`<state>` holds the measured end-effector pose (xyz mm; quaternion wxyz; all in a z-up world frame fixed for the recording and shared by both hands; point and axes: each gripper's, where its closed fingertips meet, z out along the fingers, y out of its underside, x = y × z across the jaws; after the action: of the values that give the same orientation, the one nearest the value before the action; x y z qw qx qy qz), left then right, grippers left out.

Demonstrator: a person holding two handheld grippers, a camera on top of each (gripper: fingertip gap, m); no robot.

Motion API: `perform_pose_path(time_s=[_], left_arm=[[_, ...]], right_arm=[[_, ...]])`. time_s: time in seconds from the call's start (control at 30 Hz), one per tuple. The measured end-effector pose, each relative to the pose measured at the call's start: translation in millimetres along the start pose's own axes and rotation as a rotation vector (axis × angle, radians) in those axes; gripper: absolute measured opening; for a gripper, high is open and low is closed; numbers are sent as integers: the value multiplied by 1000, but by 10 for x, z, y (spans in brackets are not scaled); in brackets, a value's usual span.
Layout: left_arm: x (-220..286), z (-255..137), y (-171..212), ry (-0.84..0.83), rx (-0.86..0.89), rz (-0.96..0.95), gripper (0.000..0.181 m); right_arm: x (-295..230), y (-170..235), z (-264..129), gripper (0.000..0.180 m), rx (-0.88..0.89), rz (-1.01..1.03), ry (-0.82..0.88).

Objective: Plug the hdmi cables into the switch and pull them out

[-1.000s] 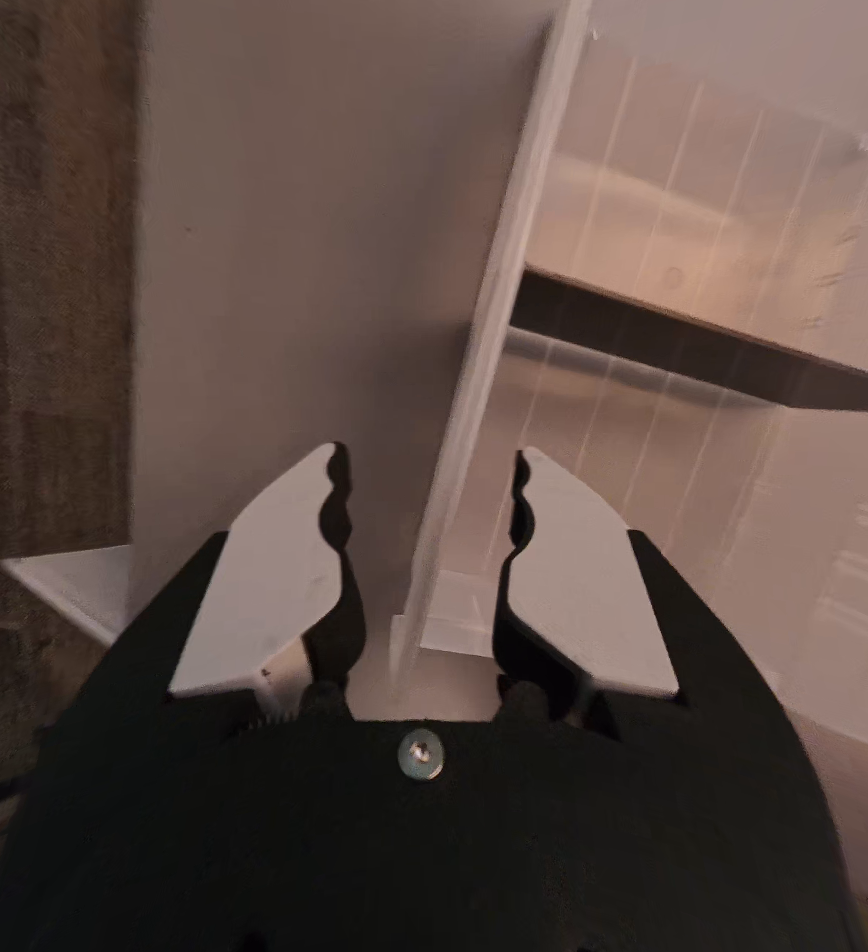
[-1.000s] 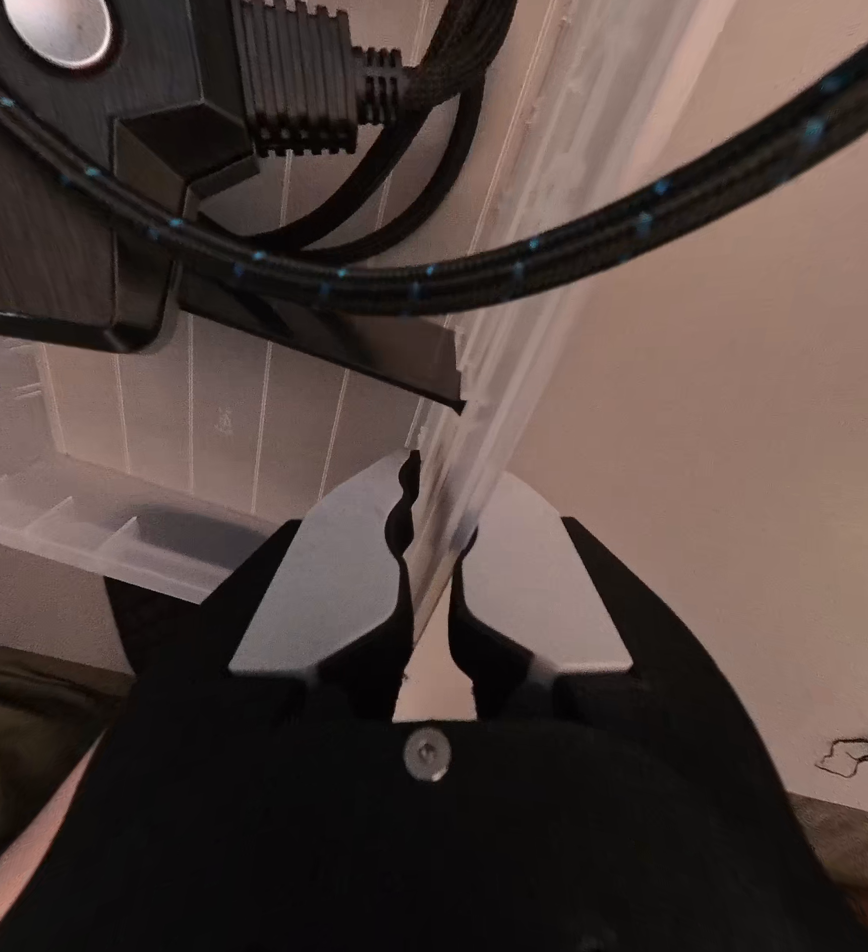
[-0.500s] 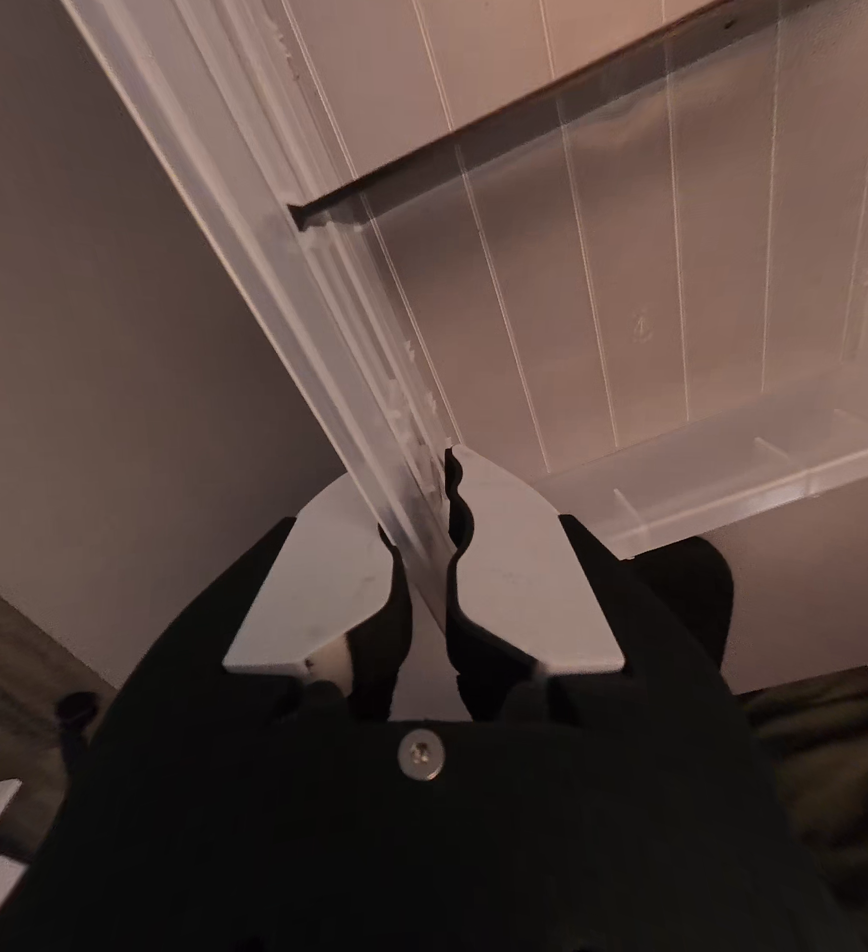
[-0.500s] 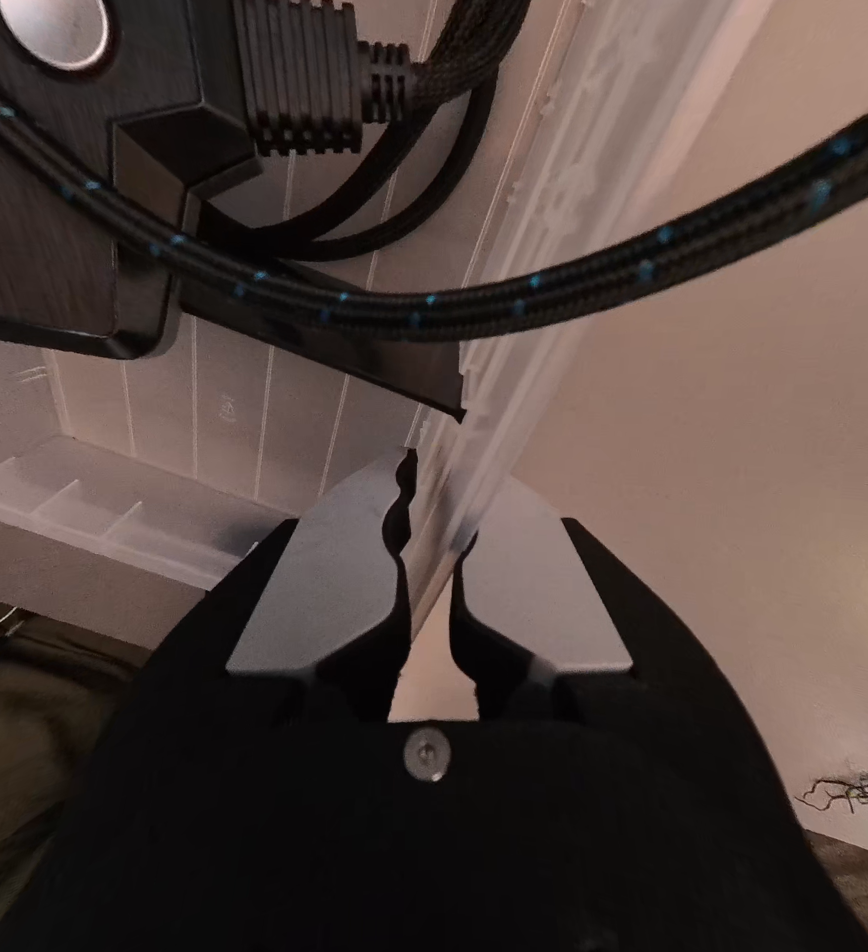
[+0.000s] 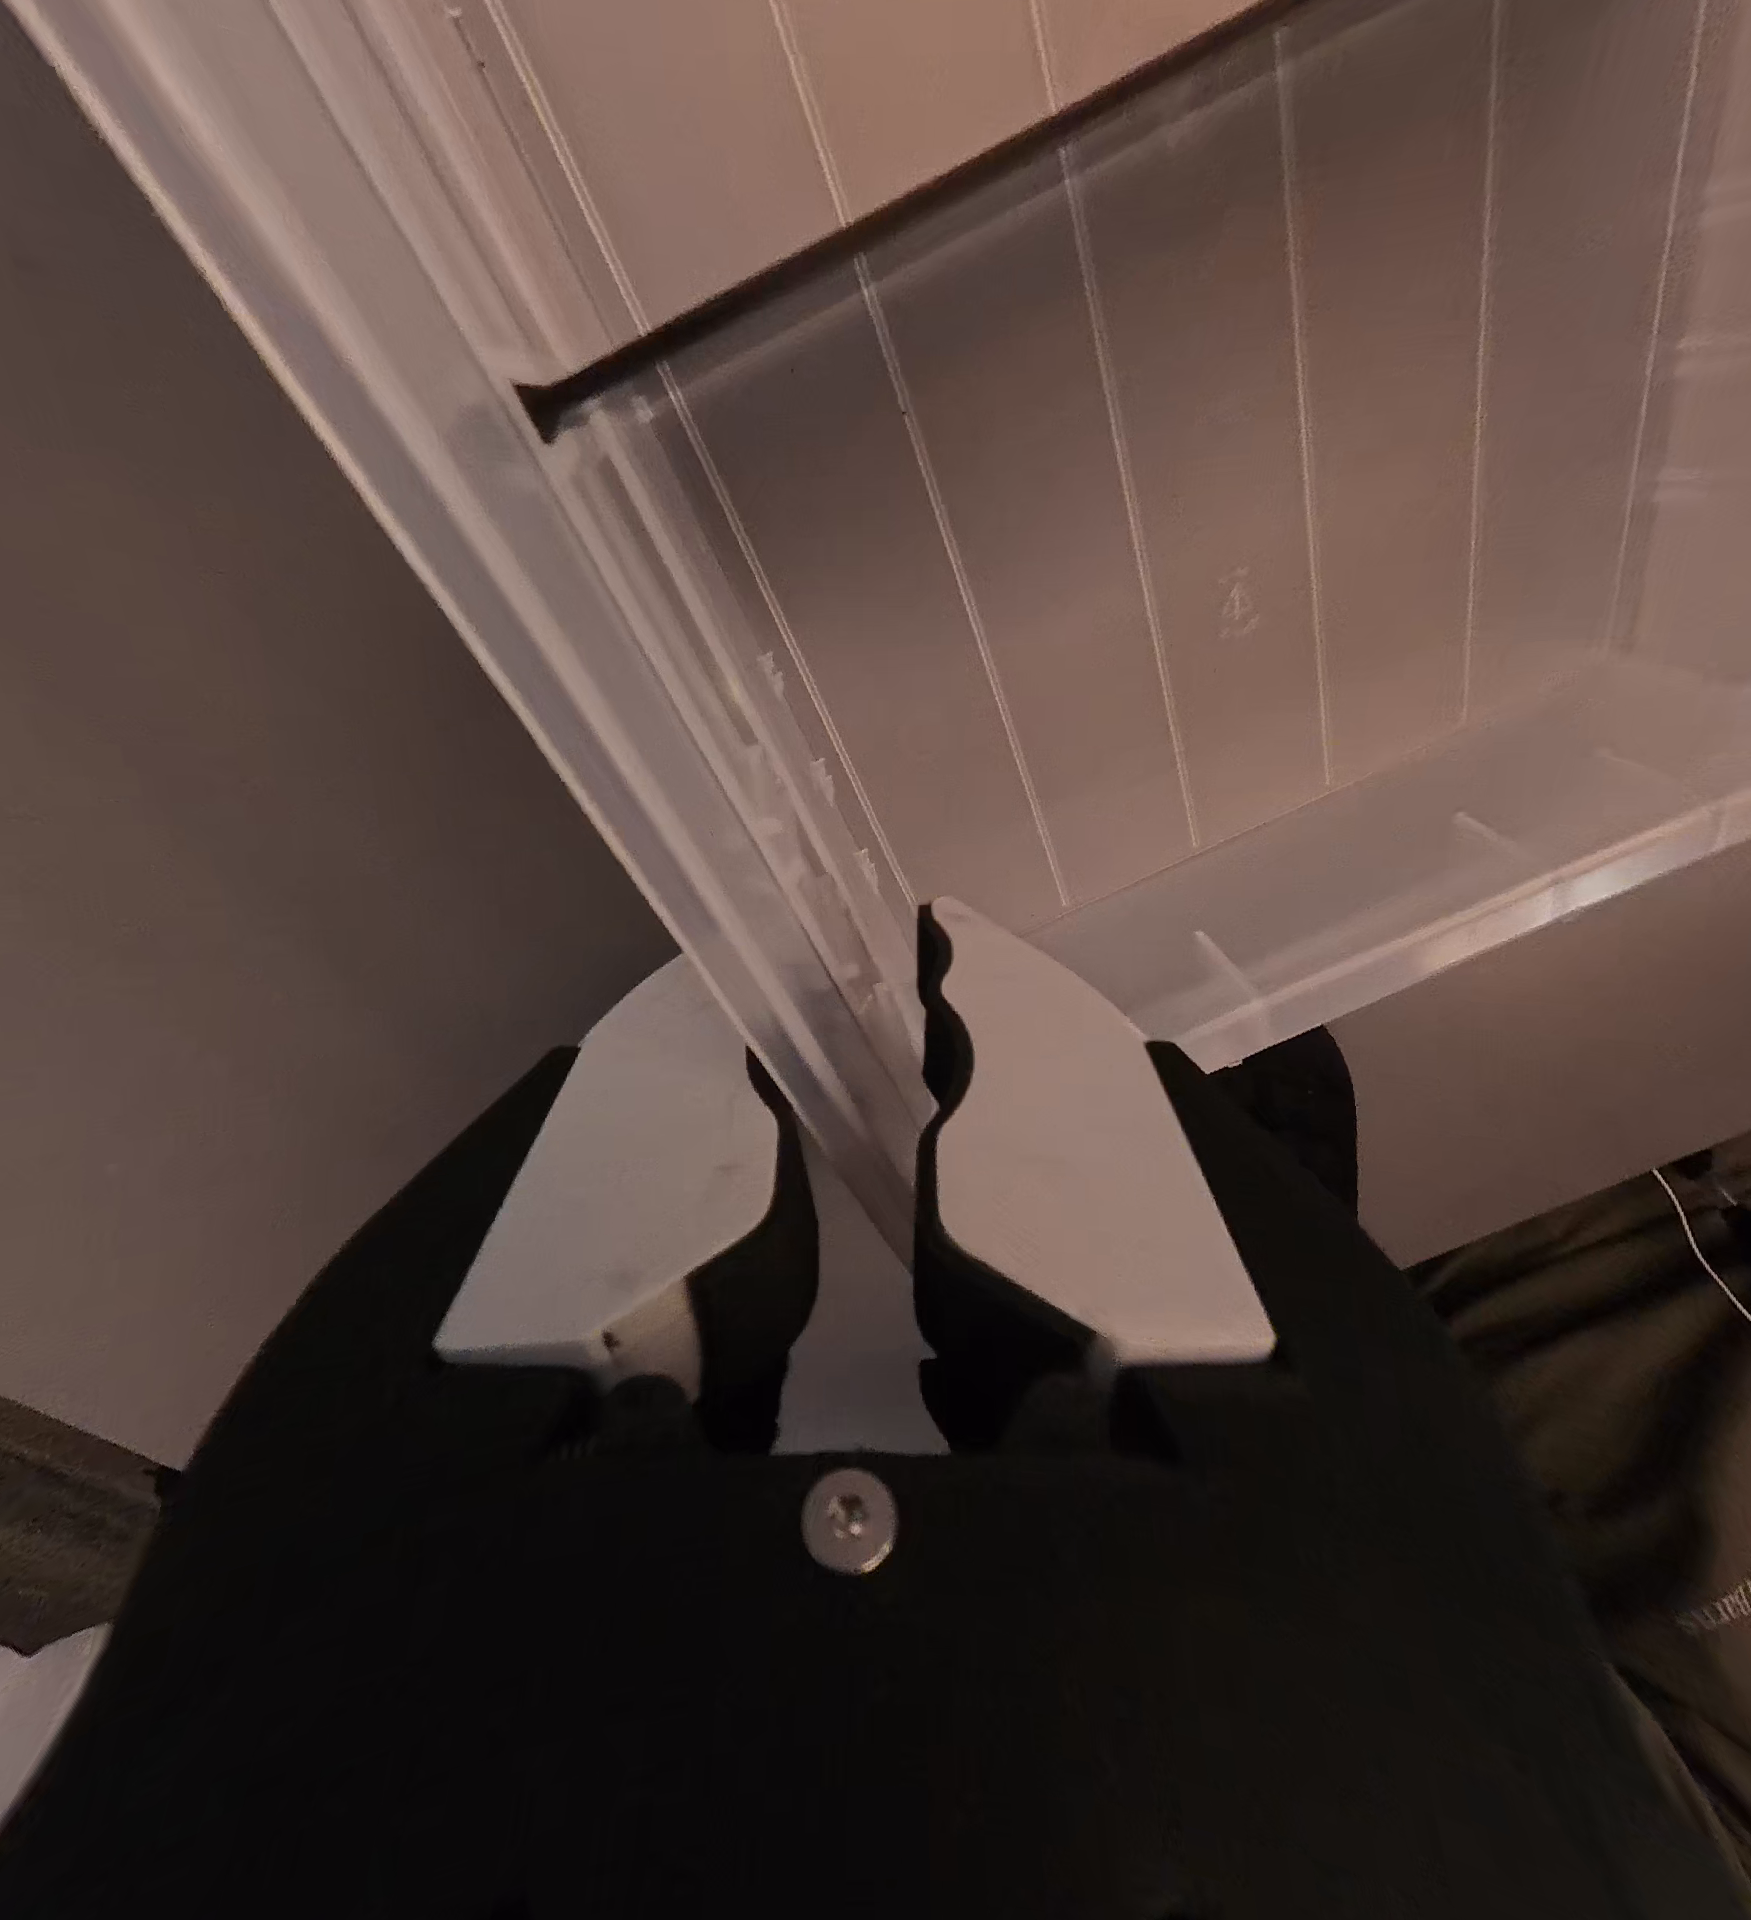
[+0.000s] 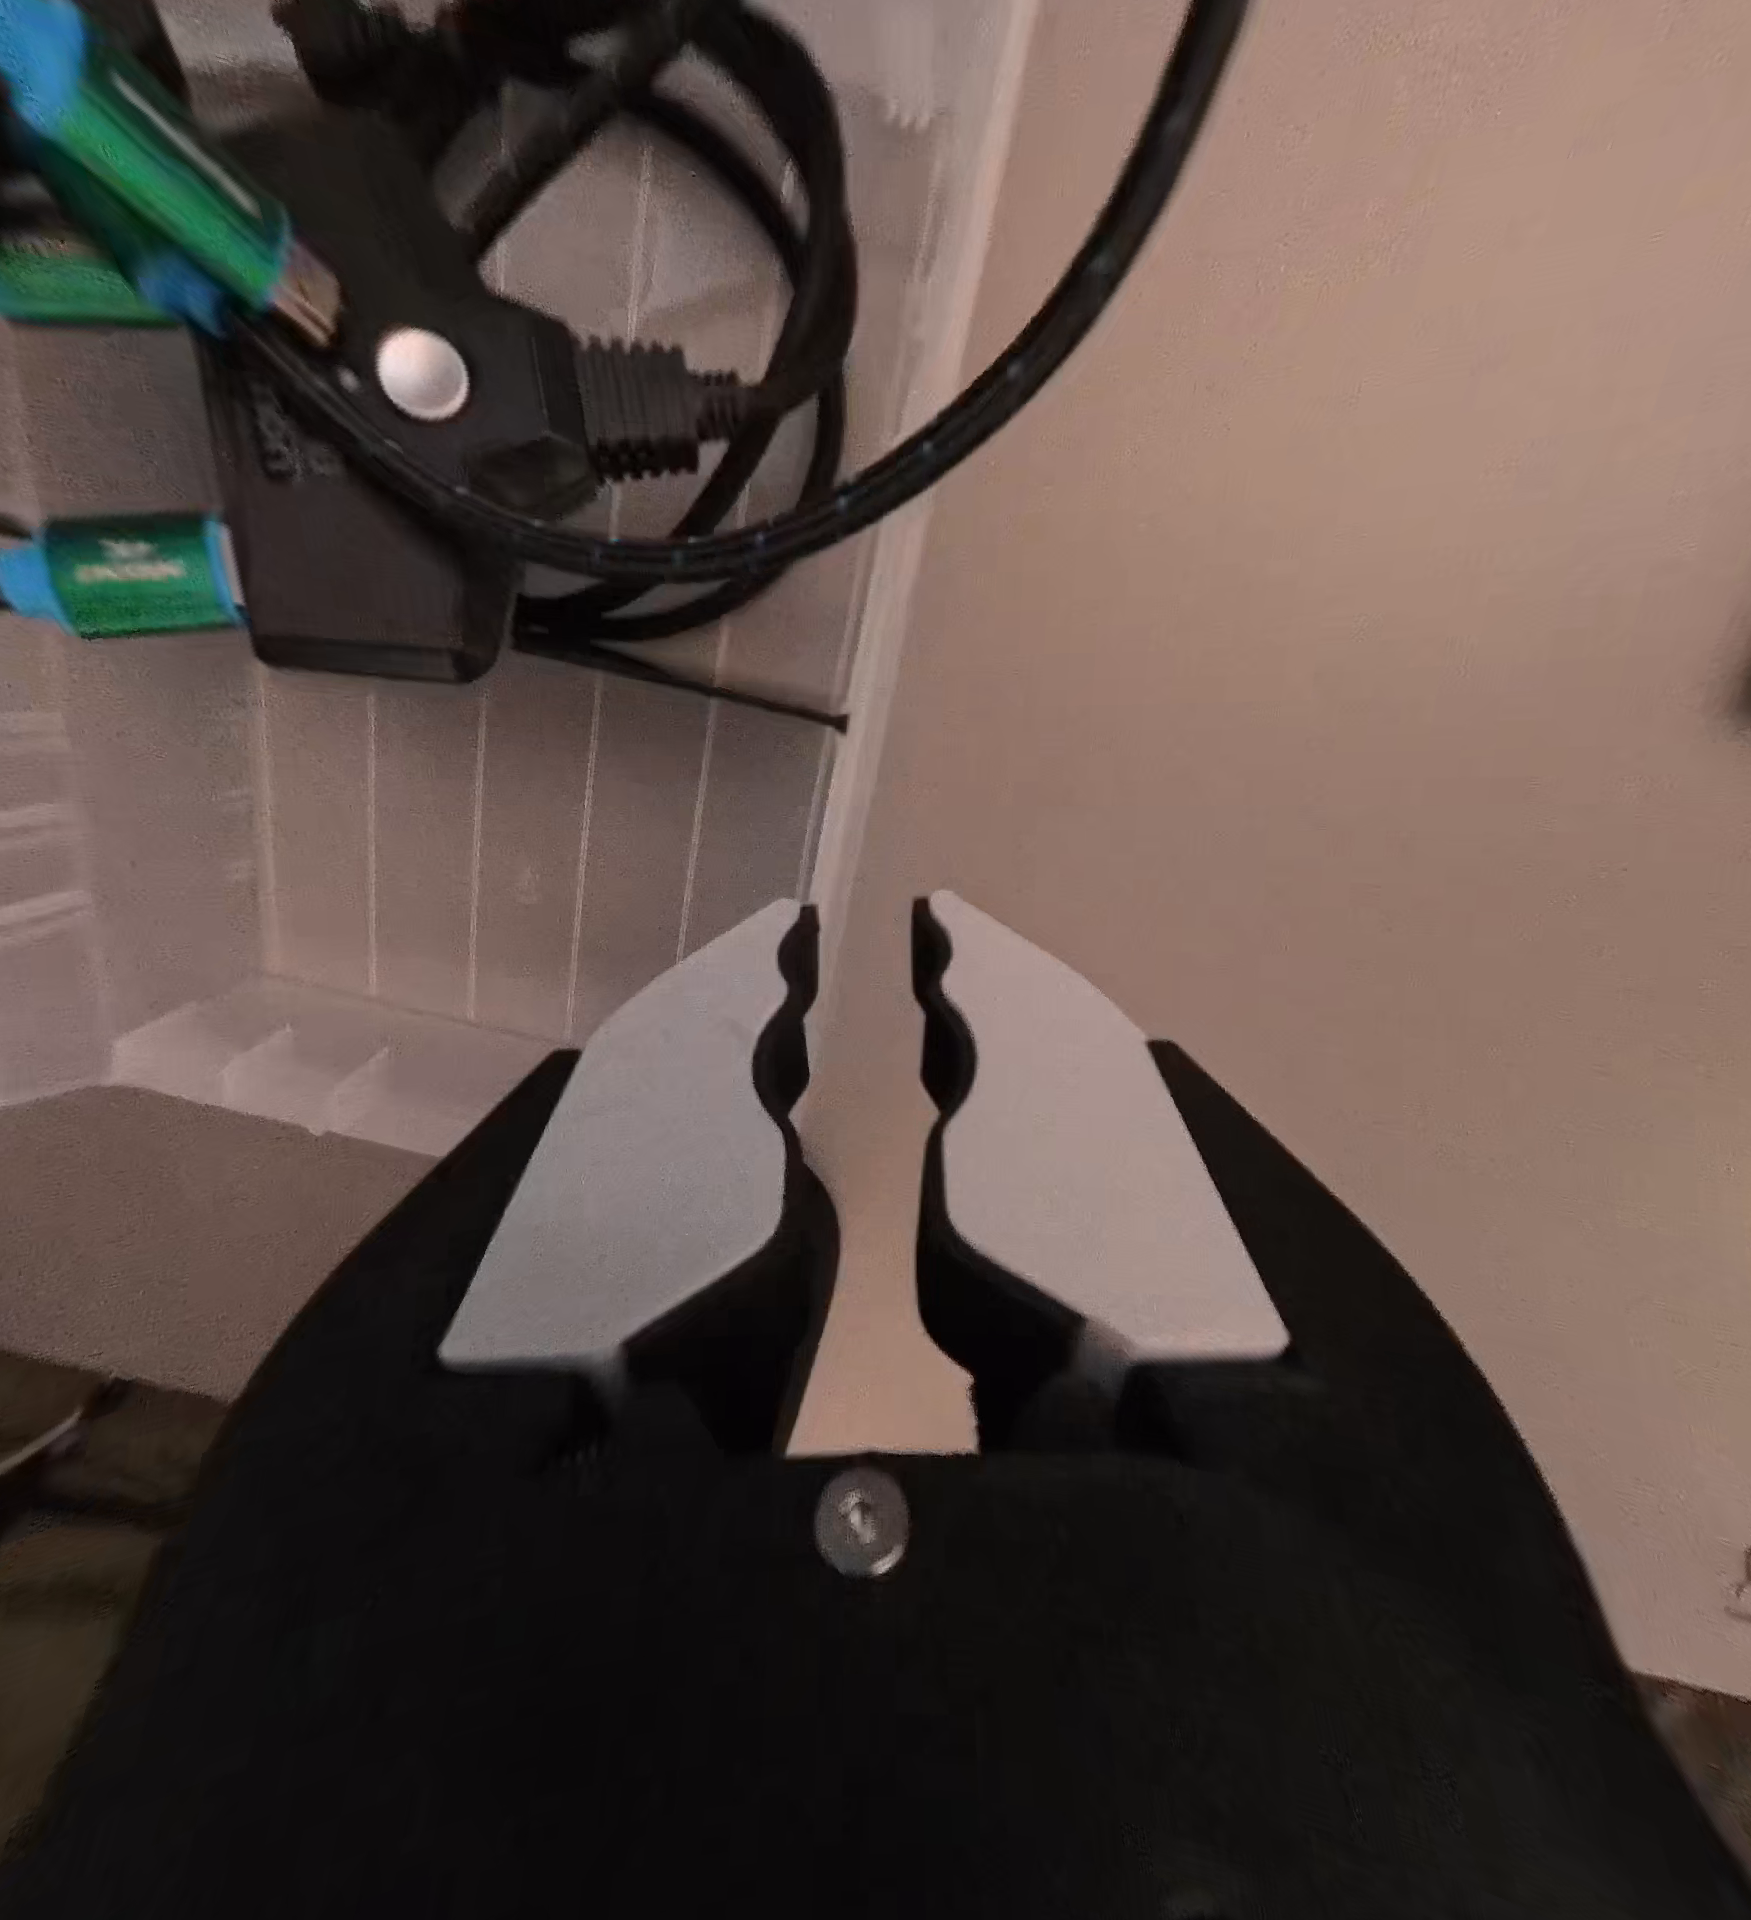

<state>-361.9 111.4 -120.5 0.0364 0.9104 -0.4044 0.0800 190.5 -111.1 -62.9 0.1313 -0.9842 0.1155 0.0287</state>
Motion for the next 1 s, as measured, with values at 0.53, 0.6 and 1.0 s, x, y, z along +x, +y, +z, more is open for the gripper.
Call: perform_pose_path(time_s=[0.53, 0.6, 1.0], left_arm=[[77, -1169, -97, -6, 603, -3, 18], [172, -1253, -85, -7, 636, 39, 18], [530, -1605, -178, -55, 781, 149, 12]], right_arm=[[-3789, -869, 335, 75, 347, -446, -473], [-3820, -832, 702, 76, 145, -343, -478], [-3668, -678, 1333, 6, -324, -233, -154]])
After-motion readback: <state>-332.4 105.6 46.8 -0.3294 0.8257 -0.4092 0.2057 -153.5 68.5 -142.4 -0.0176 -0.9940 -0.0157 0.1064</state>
